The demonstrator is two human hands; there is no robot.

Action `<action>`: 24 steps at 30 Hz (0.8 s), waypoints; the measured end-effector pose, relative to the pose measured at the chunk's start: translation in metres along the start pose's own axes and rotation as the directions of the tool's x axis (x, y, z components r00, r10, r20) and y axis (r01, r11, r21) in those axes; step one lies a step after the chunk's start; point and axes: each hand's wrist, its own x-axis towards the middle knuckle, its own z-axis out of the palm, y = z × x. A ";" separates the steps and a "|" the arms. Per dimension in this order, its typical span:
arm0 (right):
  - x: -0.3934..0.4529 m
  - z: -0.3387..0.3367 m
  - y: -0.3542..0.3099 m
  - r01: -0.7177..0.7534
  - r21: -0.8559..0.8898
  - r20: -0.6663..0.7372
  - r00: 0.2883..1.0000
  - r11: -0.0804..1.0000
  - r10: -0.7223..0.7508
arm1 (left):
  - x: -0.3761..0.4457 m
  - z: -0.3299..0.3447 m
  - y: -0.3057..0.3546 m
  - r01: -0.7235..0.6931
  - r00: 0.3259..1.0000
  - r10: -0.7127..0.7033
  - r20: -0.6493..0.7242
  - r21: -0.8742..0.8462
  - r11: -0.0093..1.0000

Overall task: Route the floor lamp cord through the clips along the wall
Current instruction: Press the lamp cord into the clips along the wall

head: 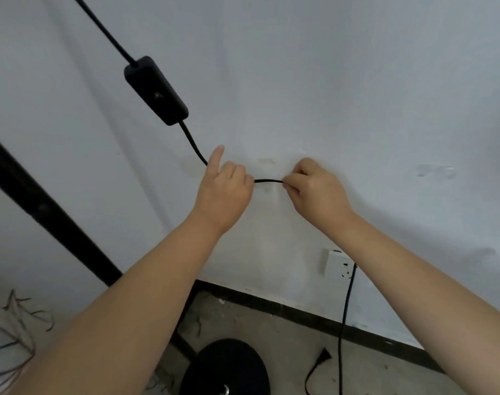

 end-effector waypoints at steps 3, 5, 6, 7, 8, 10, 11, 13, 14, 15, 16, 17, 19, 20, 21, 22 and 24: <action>0.004 -0.001 -0.002 -0.016 -0.075 0.043 0.999 0.997 0.019 | 0.001 0.003 0.004 -0.001 1.000 0.002 -0.030 0.035 0.999; 0.004 -0.001 -0.002 -0.024 -0.094 0.053 0.998 0.995 0.030 | 0.001 0.006 0.004 -0.010 0.998 0.011 -0.062 0.032 0.999; 0.004 -0.001 -0.002 -0.030 -0.104 0.059 0.998 0.994 0.036 | 0.000 0.009 0.004 -0.007 0.996 0.010 -0.090 0.030 1.000; 0.003 0.000 -0.001 -0.034 -0.113 0.064 0.997 0.993 0.041 | 0.000 0.013 0.004 -0.003 0.993 0.005 -0.115 0.016 1.000; 0.001 0.001 -0.001 -0.037 -0.118 0.068 0.997 0.992 0.045 | 0.000 0.016 0.005 0.000 0.991 -0.001 -0.137 -0.006 1.000; 0.001 0.002 -0.002 -0.042 -0.130 0.078 0.996 0.991 0.052 | -0.001 0.017 0.005 0.005 0.991 -0.012 -0.133 -0.050 0.999; 0.001 0.002 -0.002 -0.048 -0.146 0.085 0.995 0.988 0.061 | -0.001 0.016 0.006 0.007 0.993 -0.016 -0.116 -0.074 0.997; 0.000 0.002 -0.003 -0.064 -0.179 0.099 0.992 0.982 0.082 | -0.001 0.012 0.008 0.004 0.995 -0.015 -0.100 -0.105 0.994; 0.000 0.002 -0.005 -0.071 -0.188 0.107 0.990 0.980 0.092 | -0.002 0.011 0.009 0.002 0.995 -0.013 -0.097 -0.107 0.994; -0.001 0.001 -0.005 -0.078 -0.192 0.112 0.989 0.978 0.101 | -0.003 0.012 0.010 -0.004 0.994 -0.008 -0.108 -0.109 0.994; -0.001 0.001 -0.006 -0.084 -0.188 0.111 0.988 0.979 0.106 | -0.004 0.012 0.010 -0.014 0.992 -0.001 -0.126 -0.118 0.993; -0.002 0.002 -0.006 -0.091 -0.182 0.107 0.988 0.979 0.111 | -0.004 0.012 0.010 -0.024 0.991 0.007 -0.133 -0.127 0.992; -0.001 0.003 -0.005 -0.093 -0.185 0.114 0.987 0.978 0.115 | -0.004 0.012 0.010 -0.028 0.989 0.011 -0.146 -0.116 0.993; -0.001 0.004 -0.005 -0.089 -0.189 0.123 0.986 0.978 0.113 | -0.004 0.012 0.011 -0.022 0.989 0.006 -0.145 -0.103 0.994; -0.002 0.006 -0.006 -0.084 -0.188 0.131 0.985 0.979 0.110 | -0.005 0.011 0.012 -0.015 0.991 0.003 -0.137 -0.089 0.996; -0.001 0.006 -0.008 -0.079 -0.184 0.140 0.984 0.980 0.106 | -0.005 0.009 0.012 -0.009 0.992 -0.001 -0.124 -0.080 0.997; 0.001 0.006 -0.012 -0.069 -0.193 0.158 0.982 0.979 0.100 | -0.004 0.007 0.011 -0.002 0.997 -0.004 -0.076 -0.075 0.997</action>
